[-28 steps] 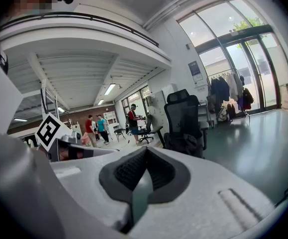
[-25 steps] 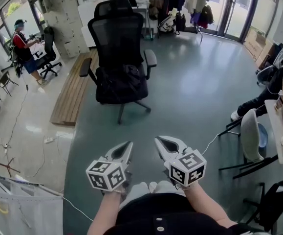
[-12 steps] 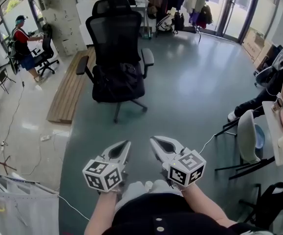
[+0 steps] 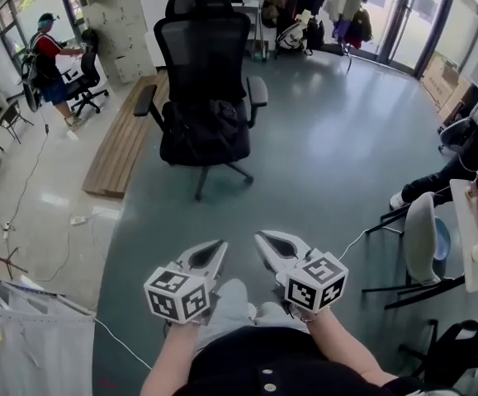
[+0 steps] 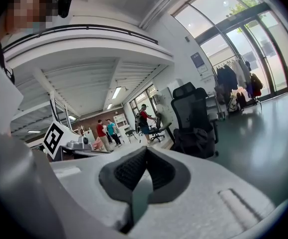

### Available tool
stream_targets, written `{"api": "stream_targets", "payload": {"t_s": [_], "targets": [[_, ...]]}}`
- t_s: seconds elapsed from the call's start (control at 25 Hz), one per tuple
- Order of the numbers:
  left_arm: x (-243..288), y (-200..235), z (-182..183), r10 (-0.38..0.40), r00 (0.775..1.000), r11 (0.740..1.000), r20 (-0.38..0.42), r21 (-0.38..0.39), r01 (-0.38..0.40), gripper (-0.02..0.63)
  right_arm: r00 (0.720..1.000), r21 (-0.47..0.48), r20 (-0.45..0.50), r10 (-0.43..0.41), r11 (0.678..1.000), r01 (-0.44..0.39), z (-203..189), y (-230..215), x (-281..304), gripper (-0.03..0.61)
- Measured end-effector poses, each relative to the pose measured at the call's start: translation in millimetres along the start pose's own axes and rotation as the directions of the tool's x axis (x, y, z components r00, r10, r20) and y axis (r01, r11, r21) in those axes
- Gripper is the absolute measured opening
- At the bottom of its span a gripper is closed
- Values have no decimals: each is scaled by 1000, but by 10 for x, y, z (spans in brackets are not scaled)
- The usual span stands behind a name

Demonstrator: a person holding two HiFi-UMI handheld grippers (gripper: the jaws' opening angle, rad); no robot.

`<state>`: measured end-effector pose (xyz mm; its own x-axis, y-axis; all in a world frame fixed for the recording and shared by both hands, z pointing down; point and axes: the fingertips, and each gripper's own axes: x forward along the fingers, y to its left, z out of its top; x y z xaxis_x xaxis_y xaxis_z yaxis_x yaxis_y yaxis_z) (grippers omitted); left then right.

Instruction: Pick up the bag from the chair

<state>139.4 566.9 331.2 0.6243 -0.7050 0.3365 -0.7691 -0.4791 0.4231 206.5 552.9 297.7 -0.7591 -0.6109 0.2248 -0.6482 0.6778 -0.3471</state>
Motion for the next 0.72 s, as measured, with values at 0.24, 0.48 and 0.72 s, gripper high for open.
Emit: {"api": "stream_targets", "payload": {"t_s": [0.24, 0.48, 0.72], "targets": [[134, 151, 57, 10, 1000, 999, 14, -46, -9, 17, 998, 37, 3, 62, 997, -62, 25, -81, 182, -3], [356, 669, 307, 28, 1000, 998, 6, -51, -28, 17, 997, 52, -6, 74, 996, -73, 137, -257, 726, -3], [642, 1396, 786, 35, 999, 998, 10, -55, -34, 17, 1000, 47, -11, 26, 999, -26, 407, -630, 1408, -3]]}}
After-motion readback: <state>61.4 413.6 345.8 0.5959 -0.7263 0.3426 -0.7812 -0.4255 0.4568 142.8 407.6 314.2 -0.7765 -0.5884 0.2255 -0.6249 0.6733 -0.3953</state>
